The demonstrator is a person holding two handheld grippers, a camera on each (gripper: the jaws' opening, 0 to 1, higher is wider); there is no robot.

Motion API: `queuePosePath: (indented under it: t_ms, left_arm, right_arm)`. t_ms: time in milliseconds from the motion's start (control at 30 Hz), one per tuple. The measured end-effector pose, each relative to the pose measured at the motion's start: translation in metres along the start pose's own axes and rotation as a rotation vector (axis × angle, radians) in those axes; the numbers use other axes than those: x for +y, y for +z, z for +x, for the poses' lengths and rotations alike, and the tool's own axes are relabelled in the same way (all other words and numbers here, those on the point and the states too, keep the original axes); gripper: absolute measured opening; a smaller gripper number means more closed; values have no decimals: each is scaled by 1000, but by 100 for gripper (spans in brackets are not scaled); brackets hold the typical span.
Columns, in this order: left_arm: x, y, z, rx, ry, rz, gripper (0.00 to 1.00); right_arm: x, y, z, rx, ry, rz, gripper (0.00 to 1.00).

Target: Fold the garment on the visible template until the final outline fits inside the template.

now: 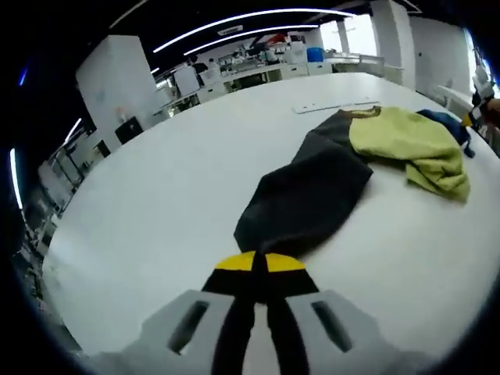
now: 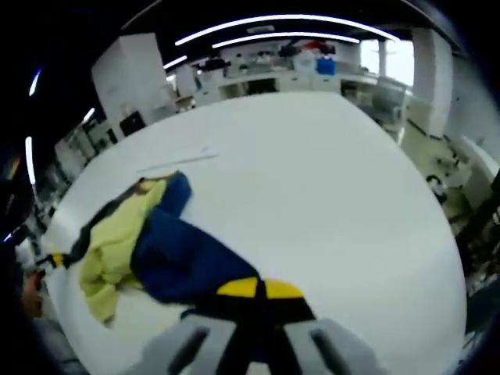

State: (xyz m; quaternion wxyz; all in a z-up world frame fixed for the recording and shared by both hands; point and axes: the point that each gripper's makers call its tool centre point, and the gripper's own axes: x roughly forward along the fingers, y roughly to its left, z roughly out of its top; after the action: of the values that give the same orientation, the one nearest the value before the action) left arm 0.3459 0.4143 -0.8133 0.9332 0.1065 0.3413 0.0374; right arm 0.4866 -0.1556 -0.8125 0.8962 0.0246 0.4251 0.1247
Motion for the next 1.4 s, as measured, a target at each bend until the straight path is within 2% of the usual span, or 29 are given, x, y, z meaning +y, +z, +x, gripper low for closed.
queuePosePath:
  t_ms: [400, 467, 633, 700, 800, 933, 1033, 1167, 1300, 1400]
  left_arm:
    - [22, -24, 1, 63, 45, -92, 0]
    - [26, -26, 2, 70, 48, -103, 0]
    - [20, -21, 0, 56, 33, -90, 3]
    - [16, -16, -4, 40, 15, -88, 10]
    - [12, -11, -5, 2, -1, -96, 22]
    - [0, 7, -12, -72, -69, -130, 37]
    - [-8, 21, -16, -124, -107, -100, 48]
    - [-16, 33, -26, -179, -134, -80, 62]
    - [-23, 40, -30, -204, -167, -57, 70]
    - [-34, 47, -38, -227, -207, -54, 77]
  right_arm:
    - [-26, -12, 14, 53, -80, -45, 0]
    - [-29, -12, 14, 52, -90, -44, 0]
    - [-26, -5, 9, 13, -94, -32, 0]
    - [-22, -3, -1, -11, -92, -18, 7]
    - [-18, 4, -1, -28, -82, -2, 24]
    - [-7, 6, -12, -46, -52, 12, 40]
    - [-3, 3, -13, -37, -38, 8, 52]
    - [8, -4, -18, -18, -14, -8, 59]
    - [28, -18, -26, -2, -8, -28, 62]
    - [34, -24, -28, 2, 2, -30, 62]
